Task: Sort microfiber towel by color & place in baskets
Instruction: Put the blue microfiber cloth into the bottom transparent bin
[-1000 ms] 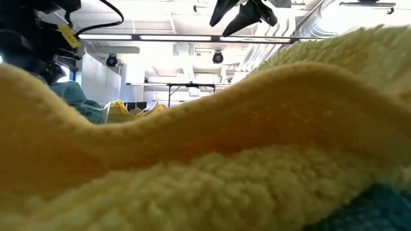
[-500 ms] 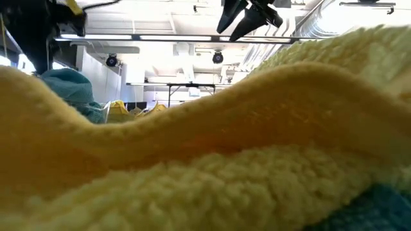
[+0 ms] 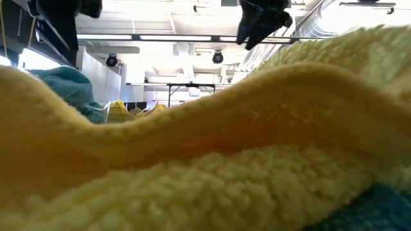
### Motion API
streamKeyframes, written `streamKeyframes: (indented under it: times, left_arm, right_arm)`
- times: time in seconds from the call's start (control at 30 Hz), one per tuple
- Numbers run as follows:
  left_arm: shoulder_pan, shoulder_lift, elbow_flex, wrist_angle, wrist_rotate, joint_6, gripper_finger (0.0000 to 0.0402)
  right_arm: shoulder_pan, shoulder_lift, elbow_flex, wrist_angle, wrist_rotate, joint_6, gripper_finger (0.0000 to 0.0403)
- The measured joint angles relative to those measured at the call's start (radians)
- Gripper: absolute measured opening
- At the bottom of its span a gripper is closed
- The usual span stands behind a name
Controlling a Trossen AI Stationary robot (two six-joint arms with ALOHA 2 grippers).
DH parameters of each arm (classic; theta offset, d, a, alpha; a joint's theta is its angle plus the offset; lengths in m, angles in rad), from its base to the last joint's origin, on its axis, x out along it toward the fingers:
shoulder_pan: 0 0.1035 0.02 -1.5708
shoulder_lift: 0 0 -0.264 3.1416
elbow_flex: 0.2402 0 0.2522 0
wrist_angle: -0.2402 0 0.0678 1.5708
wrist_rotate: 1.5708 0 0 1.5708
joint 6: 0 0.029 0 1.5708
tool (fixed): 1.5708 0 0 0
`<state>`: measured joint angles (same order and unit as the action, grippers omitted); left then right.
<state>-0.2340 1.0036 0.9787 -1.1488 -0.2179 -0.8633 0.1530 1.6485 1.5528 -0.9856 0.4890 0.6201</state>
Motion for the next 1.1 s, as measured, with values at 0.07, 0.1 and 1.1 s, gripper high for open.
streamKeyframes:
  times: [0.07,0.1,1.1]
  left_arm:
    - [0.000,0.059,0.000,-0.010,-0.003,-0.019,0.0211]
    - [0.000,0.094,0.000,-0.027,-0.001,-0.035,0.0211]
    - [-0.056,0.153,-0.201,0.118,0.059,-0.408,0.0211]
  right_arm:
    - [0.013,0.000,0.000,-0.040,0.000,0.000,0.0185]
    - [0.020,0.000,0.000,-0.058,-0.001,0.000,0.0185]
    - [0.155,0.000,0.000,-0.101,0.025,0.014,0.0185]
